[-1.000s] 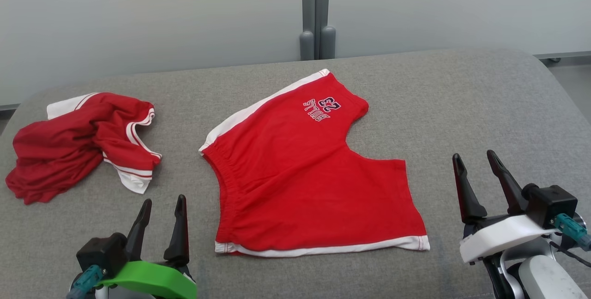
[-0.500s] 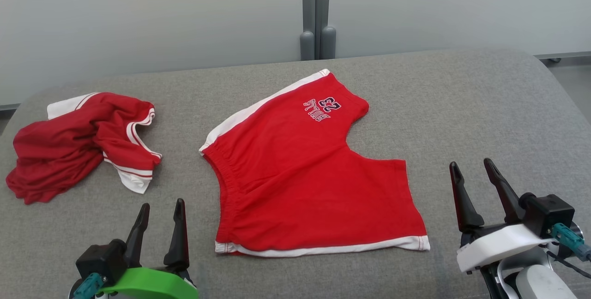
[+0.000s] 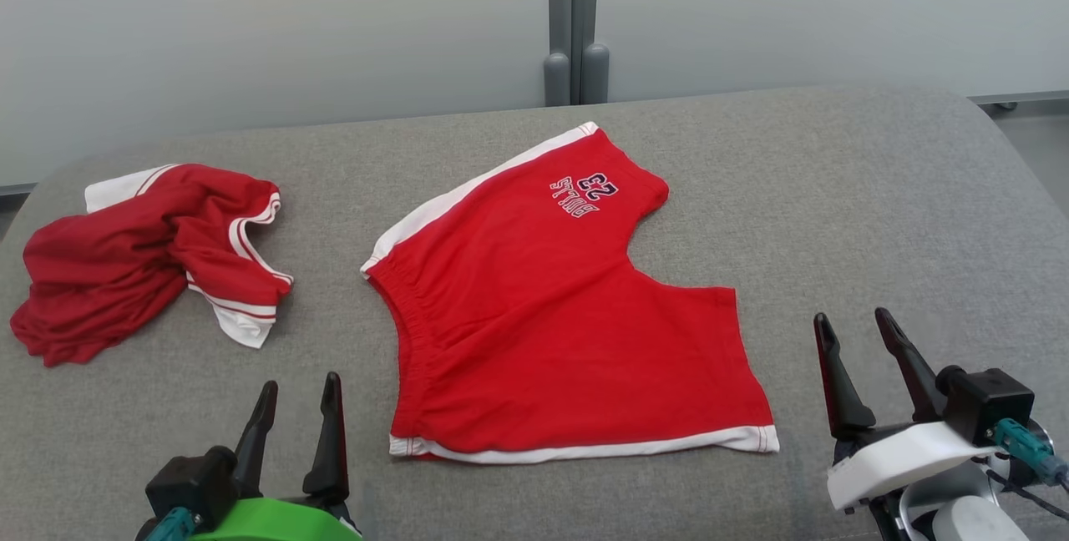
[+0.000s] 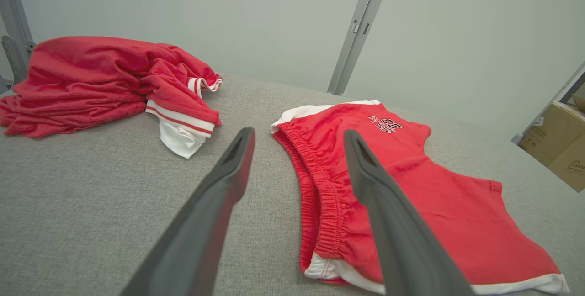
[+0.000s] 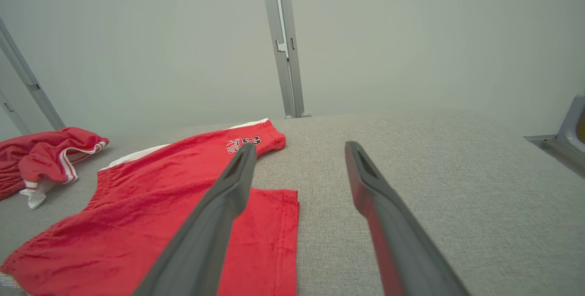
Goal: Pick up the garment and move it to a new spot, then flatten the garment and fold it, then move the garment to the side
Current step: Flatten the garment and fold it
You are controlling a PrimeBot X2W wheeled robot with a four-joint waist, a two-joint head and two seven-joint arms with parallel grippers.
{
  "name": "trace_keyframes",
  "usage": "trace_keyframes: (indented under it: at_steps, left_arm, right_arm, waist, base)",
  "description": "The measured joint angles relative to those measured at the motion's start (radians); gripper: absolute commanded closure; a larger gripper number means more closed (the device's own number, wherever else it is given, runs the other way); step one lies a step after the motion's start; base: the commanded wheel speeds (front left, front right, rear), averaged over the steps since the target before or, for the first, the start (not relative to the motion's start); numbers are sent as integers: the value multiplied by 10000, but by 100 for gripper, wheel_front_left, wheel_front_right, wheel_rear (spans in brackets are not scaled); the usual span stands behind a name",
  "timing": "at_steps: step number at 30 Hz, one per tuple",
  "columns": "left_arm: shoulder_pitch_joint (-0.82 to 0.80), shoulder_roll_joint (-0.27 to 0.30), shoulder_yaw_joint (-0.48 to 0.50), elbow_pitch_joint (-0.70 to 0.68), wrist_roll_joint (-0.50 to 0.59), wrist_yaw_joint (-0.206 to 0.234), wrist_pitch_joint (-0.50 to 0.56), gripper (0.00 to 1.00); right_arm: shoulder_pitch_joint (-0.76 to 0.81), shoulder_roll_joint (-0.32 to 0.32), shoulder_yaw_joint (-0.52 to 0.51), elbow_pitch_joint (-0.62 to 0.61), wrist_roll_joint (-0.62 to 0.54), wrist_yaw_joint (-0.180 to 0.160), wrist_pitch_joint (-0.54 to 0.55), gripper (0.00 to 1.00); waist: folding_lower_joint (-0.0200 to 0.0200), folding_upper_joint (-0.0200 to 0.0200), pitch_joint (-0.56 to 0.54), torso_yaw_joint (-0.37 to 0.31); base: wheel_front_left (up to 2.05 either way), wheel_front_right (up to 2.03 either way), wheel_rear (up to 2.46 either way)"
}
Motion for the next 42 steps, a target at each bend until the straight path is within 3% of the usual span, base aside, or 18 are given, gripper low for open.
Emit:
trace_keyframes:
  at_steps: [10, 17, 19, 31, 42]
  left_arm:
    - [116, -33, -451, 339, 25, -46, 61, 0]
    - [299, 77, -1289, 1101, 150, -571, 752, 0]
    - [296, 278, -1578, 1406, 366, -792, 1035, 0]
    - [-768, 270, -1603, 2464, 443, -1060, 1354, 0]
    - [-1406, 8, -1662, 3083, 441, -1367, 1229, 0]
  right_arm:
    - [221, 21, 48, 905, 274, 113, 86, 0]
    - [387, -15, 261, 1402, 326, 320, 249, 0]
    - [390, -100, 481, 1597, 307, 531, 376, 0]
    - [59, -107, 1047, 2320, 159, 1045, 612, 0]
    - [-303, -33, 1160, 3141, 159, 1200, 612, 0]
  waist:
    - [0, 0, 104, 5]
    - [0, 0, 196, 21]
    - [0, 0, 294, 12]
    - [0, 0, 865, -172]
    - [0, 0, 1138, -371]
  base:
    - [0, 0, 0]
    - [0, 0, 0]
    - [0, 0, 0]
    - [0, 0, 0]
    - [0, 0, 0]
